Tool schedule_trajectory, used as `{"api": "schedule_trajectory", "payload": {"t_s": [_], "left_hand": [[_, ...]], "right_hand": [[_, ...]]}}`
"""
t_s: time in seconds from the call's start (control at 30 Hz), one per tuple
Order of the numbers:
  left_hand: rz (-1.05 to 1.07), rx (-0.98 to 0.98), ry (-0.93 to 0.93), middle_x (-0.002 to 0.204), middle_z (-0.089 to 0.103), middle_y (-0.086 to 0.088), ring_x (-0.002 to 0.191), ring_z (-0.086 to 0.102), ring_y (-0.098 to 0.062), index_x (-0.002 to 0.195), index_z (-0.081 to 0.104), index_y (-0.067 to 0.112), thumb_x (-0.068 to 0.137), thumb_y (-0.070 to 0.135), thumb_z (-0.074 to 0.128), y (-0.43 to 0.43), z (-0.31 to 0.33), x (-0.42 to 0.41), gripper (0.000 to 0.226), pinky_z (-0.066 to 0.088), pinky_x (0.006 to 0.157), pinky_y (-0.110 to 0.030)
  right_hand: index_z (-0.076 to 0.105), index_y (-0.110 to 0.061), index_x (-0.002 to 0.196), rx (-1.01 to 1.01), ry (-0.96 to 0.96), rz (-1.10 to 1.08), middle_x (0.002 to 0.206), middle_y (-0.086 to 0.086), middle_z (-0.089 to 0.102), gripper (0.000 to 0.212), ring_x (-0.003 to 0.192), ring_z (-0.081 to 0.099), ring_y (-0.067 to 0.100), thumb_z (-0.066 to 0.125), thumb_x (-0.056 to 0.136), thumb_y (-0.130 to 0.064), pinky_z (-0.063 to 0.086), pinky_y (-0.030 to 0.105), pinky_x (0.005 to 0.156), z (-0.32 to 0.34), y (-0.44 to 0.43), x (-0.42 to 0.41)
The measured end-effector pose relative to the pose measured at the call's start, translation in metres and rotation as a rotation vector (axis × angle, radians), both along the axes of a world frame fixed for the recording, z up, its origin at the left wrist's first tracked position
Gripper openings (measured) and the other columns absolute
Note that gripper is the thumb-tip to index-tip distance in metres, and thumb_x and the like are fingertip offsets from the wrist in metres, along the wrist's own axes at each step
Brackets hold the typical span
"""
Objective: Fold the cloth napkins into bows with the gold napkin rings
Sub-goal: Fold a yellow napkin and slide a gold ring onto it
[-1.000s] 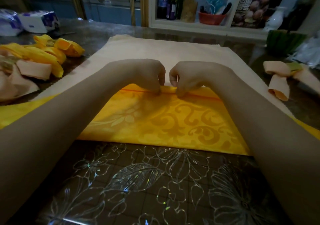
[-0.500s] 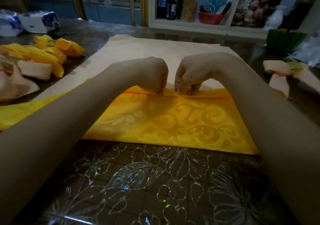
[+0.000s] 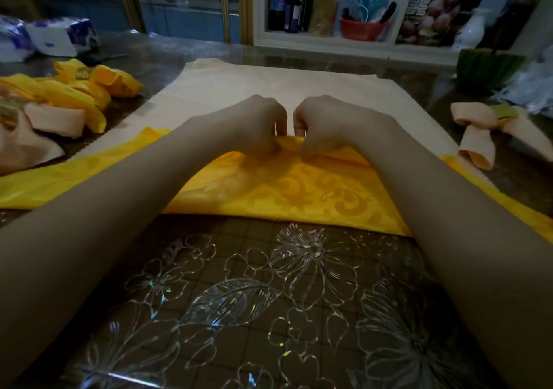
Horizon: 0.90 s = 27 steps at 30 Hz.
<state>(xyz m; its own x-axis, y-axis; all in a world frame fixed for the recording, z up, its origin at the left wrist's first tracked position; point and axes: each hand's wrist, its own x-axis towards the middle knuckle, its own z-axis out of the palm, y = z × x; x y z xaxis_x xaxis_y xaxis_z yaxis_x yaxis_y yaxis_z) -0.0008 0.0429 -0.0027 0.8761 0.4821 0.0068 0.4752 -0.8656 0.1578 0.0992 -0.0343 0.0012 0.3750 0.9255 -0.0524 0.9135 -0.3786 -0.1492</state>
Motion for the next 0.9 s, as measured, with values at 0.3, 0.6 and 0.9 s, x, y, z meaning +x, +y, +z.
{"api": "schedule_trajectory", "payload": {"t_s": [0.3, 0.6, 0.9], "left_hand": [[-0.017, -0.067, -0.037, 0.120, 0.061, -0.008, 0.108, 0.057, -0.022, 0.121, 0.060, 0.010, 0.093, 0.017, 0.055, 0.001, 0.001, 0.001, 0.030, 0.043, 0.093, -0.028], [-0.033, -0.051, -0.023, 0.113, 0.061, -0.007, 0.101, 0.057, -0.020, 0.114, 0.061, 0.011, 0.089, 0.015, 0.061, -0.002, 0.001, 0.000, 0.026, 0.044, 0.085, -0.025], [-0.027, -0.106, -0.040, 0.119, 0.059, -0.009, 0.107, 0.055, -0.023, 0.120, 0.058, 0.008, 0.094, 0.020, 0.053, -0.001, 0.004, 0.000, 0.029, 0.040, 0.087, -0.024]], "right_hand": [[0.051, -0.016, 0.102, -0.097, 0.085, -0.005, 0.085, 0.001, 0.049, 0.020, 0.075, 0.050, 0.015, 0.061, 0.085, -0.011, 0.044, 0.024, 0.063, 0.004, -0.001, -0.001], [0.063, -0.008, 0.110, -0.015, 0.112, -0.039, 0.096, 0.006, 0.059, 0.024, 0.086, 0.056, 0.019, 0.060, 0.086, -0.005, 0.045, 0.025, 0.071, 0.011, -0.003, 0.001], [0.060, -0.012, 0.116, -0.053, 0.138, -0.050, 0.107, 0.004, 0.055, 0.028, 0.096, 0.052, 0.019, 0.062, 0.088, -0.014, 0.041, 0.028, 0.077, 0.007, -0.003, 0.007]]}}
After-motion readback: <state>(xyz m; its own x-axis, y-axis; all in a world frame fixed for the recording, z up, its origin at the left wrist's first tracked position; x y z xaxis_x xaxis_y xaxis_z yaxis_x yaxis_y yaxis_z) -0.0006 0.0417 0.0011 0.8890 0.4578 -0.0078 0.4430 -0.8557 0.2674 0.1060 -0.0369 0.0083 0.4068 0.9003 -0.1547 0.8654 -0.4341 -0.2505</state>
